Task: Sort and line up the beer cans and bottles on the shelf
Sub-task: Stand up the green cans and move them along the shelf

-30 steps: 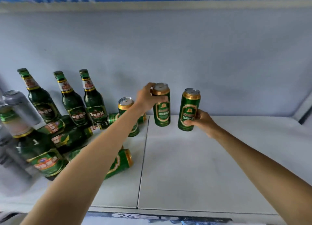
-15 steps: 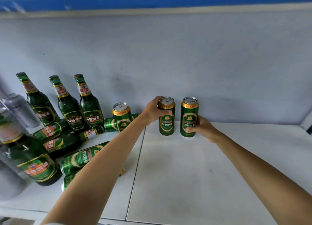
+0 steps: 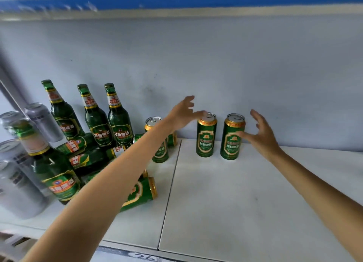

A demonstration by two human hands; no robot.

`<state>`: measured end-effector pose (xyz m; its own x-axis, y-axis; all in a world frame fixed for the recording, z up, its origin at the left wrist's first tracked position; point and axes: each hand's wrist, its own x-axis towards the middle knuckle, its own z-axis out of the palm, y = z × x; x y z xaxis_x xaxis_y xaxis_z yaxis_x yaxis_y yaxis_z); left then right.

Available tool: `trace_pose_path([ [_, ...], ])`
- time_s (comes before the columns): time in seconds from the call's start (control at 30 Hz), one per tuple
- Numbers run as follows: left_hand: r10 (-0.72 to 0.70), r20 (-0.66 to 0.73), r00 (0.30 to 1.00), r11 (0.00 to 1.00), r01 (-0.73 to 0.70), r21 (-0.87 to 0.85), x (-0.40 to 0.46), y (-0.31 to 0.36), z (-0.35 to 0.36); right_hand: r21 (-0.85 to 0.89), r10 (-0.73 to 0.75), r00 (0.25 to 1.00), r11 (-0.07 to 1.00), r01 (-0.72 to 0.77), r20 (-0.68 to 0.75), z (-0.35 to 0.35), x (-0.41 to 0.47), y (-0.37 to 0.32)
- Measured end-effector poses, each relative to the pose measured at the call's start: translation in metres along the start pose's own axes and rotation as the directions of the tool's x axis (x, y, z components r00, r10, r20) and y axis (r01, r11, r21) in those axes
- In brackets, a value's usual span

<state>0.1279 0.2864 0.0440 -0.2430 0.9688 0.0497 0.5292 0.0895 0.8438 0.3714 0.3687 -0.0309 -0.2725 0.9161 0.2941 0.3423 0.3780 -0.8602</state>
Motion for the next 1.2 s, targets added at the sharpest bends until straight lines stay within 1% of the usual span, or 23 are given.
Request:
trace_pose_path([
  [0.07, 0.074, -0.048, 0.996, 0.997, -0.075, -0.010, -0.013, 0.014, -0.033, -0.049, -0.157, 0.984, 0.987, 0.153, -0.085, -0.006, 0.001, -0.029],
  [0.13, 0.147, -0.094, 0.985, 0.988, -0.151, -0.033, -0.025, 0.022, -0.067, -0.071, -0.266, 0.958, 0.963, 0.260, -0.107, -0.006, 0.002, -0.061],
  [0.2, 0.171, -0.140, 0.975, 0.983, -0.179, -0.048, -0.036, 0.024, -0.097, -0.071, -0.329, 0.943, 0.943, 0.325, -0.057, 0.005, 0.003, -0.092],
  [0.27, 0.167, -0.189, 0.968, 0.985, -0.171, -0.006, -0.040, 0.016, -0.122, -0.061, -0.337, 0.941, 0.939, 0.339, 0.031, 0.028, -0.001, -0.117],
  [0.33, 0.138, -0.227, 0.964, 0.989, -0.123, 0.079, -0.040, 0.000, -0.139, -0.040, -0.291, 0.943, 0.953, 0.301, 0.164, 0.058, -0.006, -0.129],
  [0.4, 0.105, -0.241, 0.965, 0.973, -0.049, 0.226, -0.042, -0.022, -0.148, -0.051, -0.208, 0.925, 0.970, 0.236, 0.319, 0.096, -0.010, -0.125],
  [0.43, 0.085, -0.249, 0.965, 0.959, -0.011, 0.284, -0.044, -0.034, -0.150, -0.067, -0.158, 0.915, 0.978, 0.196, 0.371, 0.116, -0.011, -0.119],
  [0.5, 0.034, -0.264, 0.964, 0.950, 0.051, 0.309, -0.049, -0.056, -0.149, -0.104, -0.063, 0.905, 0.988, 0.117, 0.420, 0.150, -0.015, -0.105],
  [0.57, -0.017, -0.251, 0.968, 0.946, 0.097, 0.309, -0.053, -0.074, -0.144, -0.121, 0.008, 0.905, 0.992, 0.048, 0.426, 0.175, -0.022, -0.091],
  [0.67, -0.071, -0.180, 0.981, 0.903, 0.139, 0.407, -0.054, -0.099, -0.138, -0.054, 0.067, 0.896, 0.997, -0.048, 0.438, 0.205, -0.035, -0.073],
  [0.73, -0.088, -0.152, 0.984, 0.880, 0.149, 0.451, -0.051, -0.114, -0.136, -0.039, 0.097, 0.894, 0.995, -0.089, 0.438, 0.221, -0.039, -0.063],
  [0.87, -0.095, -0.123, 0.988, 0.867, 0.143, 0.477, -0.044, -0.132, -0.135, -0.020, 0.118, 0.911, 0.993, -0.120, 0.396, 0.238, -0.036, -0.054],
  [1.0, -0.096, -0.087, 0.992, 0.853, 0.127, 0.507, -0.031, -0.134, -0.130, -0.008, 0.152, 0.908, 0.987, -0.162, 0.390, 0.245, -0.039, -0.054],
  [1.2, -0.135, -0.017, 0.991, 0.802, 0.120, 0.585, -0.010, -0.132, -0.118, 0.009, 0.150, 0.937, 0.987, -0.161, 0.315, 0.232, -0.056, -0.053],
])
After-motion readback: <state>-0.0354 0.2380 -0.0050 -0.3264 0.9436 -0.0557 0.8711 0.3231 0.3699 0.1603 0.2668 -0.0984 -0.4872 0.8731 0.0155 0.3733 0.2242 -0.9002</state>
